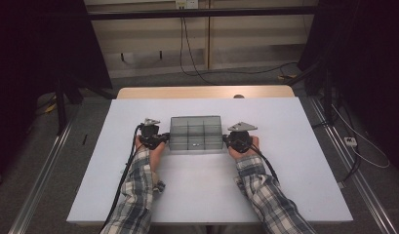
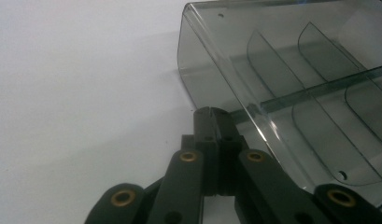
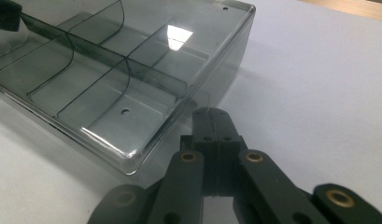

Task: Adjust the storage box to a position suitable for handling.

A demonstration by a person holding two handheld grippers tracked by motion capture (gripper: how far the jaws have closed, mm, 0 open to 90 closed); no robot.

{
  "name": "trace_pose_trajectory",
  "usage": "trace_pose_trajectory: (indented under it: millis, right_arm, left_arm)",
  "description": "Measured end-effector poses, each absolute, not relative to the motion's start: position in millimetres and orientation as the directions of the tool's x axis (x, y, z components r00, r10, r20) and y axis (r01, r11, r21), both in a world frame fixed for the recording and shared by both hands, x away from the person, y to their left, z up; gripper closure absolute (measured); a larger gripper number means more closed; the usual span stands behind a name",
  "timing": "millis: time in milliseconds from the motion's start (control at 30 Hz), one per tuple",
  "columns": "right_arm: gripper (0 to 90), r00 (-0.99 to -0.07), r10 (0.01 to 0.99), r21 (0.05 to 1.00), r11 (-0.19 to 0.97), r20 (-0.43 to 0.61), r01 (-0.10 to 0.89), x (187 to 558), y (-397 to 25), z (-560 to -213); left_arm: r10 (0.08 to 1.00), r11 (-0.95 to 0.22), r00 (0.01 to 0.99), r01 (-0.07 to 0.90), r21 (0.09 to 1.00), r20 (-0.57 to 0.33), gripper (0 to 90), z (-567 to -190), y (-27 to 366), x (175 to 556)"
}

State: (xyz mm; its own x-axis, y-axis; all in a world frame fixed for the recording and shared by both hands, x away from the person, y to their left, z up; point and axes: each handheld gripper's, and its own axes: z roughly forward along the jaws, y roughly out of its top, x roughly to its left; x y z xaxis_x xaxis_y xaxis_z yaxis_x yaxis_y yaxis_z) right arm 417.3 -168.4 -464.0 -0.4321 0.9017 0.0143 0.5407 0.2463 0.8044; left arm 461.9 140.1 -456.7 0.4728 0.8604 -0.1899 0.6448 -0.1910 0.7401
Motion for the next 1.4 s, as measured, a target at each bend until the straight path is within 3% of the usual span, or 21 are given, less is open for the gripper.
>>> trace_pose_trajectory:
  millis: [600,1400]
  right_arm:
    - [90.0,-0.427,0.904,0.799,0.238,0.025,0.552,414,-170,-463]
    - [90.0,-0.439,0.898,0.806,0.258,0.003,0.533,376,-181,-462]
  left_arm:
    - [0.863,-0.207,0.474,0.650,0.731,-0.177,90.0,-454,136,456]
    - [0.843,-0.210,0.499,0.652,0.729,-0.203,90.0,-447,130,423]
